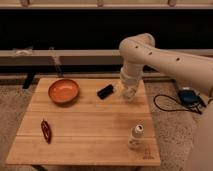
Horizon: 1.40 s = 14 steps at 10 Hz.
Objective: Place the white sponge in the ceramic cup
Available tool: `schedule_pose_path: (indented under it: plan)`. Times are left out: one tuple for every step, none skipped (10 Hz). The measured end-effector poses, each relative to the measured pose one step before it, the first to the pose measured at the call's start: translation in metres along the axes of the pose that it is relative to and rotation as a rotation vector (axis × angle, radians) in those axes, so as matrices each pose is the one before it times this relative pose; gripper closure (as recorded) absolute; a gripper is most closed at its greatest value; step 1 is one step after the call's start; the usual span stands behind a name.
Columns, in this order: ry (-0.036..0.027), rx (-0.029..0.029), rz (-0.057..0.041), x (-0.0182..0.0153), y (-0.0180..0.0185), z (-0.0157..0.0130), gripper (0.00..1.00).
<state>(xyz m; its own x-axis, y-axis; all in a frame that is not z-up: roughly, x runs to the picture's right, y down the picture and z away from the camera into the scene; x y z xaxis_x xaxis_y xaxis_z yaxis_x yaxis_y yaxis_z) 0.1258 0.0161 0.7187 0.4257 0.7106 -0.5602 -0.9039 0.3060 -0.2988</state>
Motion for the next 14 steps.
schedule_pose_path:
  plan:
    - [-0.00017,0.00116,0.01459,-0.00187,-0.01297,0.00489,1.00]
    - [-0.00290,-0.00253,0.00491,-0.00608,-0.00870,0.00473,1.00]
    - [0.00148,-0.00628,-0.00276,-0.00953,-0.01070,0.00845,1.00]
    - [0.00092,-0.00473,-0.00990,-0.00767,-0.00437,0.00726,1.00]
    - [-0.00149,-0.00587,-0.01161,-0.00509,-0.00094,0.00551,1.00]
    - [-0.00527,0.00114,-0.00064,-0.00098,-0.00213,0.00119,1.00]
    - [-0.00222,0.00008,0.00215,0.00024,-0.00106,0.00022,1.00]
    - [-0.00094,-0.00048,-0.00234,-0.00120,0.00138,-0.00017,1.00]
    - [0.00086,-0.00014,-0.00105,-0.00014,0.00049,0.00060,1.00]
    - [-0.00063,0.00016,0.00079,0.00019,-0.00039,-0.00018,1.00]
    - [-0.00014,0.00017,0.00044,0.00018,-0.00027,-0.00011,1.00]
    - [-0.00153,-0.00288,0.00008,-0.00058,0.00020,-0.00033,1.00]
    - [-0.00699,-0.01136,-0.00527,-0.00189,-0.00071,-0.00047,1.00]
    - [-0.01163,-0.01360,-0.00471,-0.00600,-0.00479,0.00105,1.00]
